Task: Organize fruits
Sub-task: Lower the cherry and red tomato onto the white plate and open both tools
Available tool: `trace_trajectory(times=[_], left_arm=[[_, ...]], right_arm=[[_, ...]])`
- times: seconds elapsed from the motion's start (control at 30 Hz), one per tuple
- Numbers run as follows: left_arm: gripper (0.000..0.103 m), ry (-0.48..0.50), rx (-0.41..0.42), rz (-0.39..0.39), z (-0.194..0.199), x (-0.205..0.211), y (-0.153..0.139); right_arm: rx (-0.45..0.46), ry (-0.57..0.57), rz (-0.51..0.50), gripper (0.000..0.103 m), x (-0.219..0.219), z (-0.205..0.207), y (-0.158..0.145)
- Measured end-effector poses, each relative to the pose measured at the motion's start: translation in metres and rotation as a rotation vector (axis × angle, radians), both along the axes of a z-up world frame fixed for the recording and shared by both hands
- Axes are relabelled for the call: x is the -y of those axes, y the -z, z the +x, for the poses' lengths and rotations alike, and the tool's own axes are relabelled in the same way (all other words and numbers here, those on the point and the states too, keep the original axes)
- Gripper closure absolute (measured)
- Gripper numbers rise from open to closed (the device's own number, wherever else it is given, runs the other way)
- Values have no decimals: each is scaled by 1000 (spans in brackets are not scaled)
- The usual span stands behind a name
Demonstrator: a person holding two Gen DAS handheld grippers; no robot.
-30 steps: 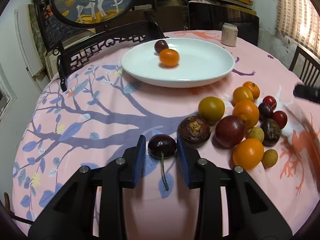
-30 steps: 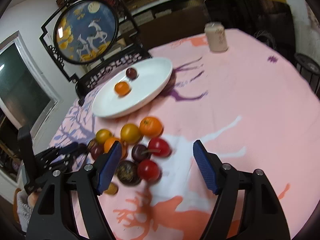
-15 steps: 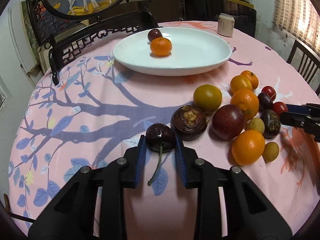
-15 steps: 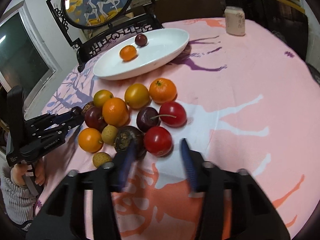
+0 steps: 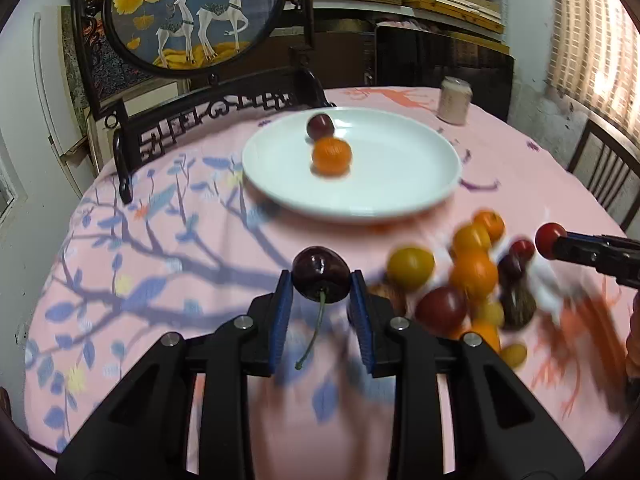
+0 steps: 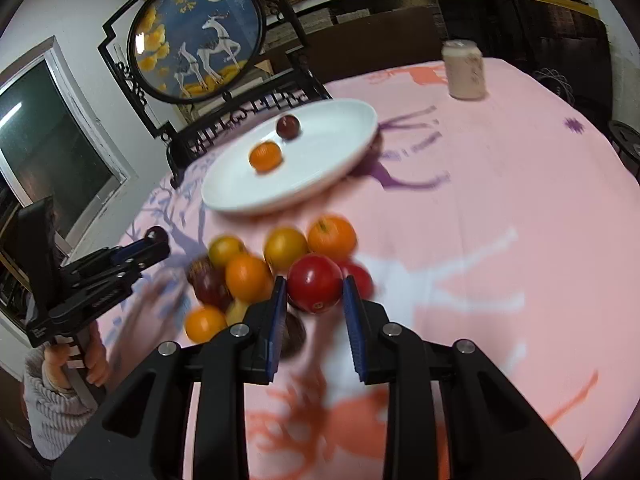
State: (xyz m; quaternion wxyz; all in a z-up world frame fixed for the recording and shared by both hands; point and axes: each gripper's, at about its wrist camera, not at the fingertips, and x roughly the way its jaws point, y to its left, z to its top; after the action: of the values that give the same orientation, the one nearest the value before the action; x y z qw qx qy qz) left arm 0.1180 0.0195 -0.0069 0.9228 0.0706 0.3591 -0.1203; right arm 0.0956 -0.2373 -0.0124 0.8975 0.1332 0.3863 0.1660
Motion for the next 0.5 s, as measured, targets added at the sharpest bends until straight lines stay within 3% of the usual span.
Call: trace_trajectory(times=[0.13,0.27,0.33,0.37,0.4,0.5], left_arm=[[73,-32,7,-5,37,11,-14],[73,-49,5,3,67,21,-16],[60,-61,2,7,78,24,-12],[42,-67,2,2,80,24,-10],[34,-68,5,-5,80,23,-8],[31,-53,-3,26,79,24,-1]], right_arm=[[16,-10,-1,74,-16,42,-23],[-1,-15,12,74,-36,87,-27],[-7,-19,15,73,-44,104,-24],[-8,-14,16,72,-46,109,-22],[-3,-7,20,67,-47,112,-20],[31,1,8,61,-42,110,-18]])
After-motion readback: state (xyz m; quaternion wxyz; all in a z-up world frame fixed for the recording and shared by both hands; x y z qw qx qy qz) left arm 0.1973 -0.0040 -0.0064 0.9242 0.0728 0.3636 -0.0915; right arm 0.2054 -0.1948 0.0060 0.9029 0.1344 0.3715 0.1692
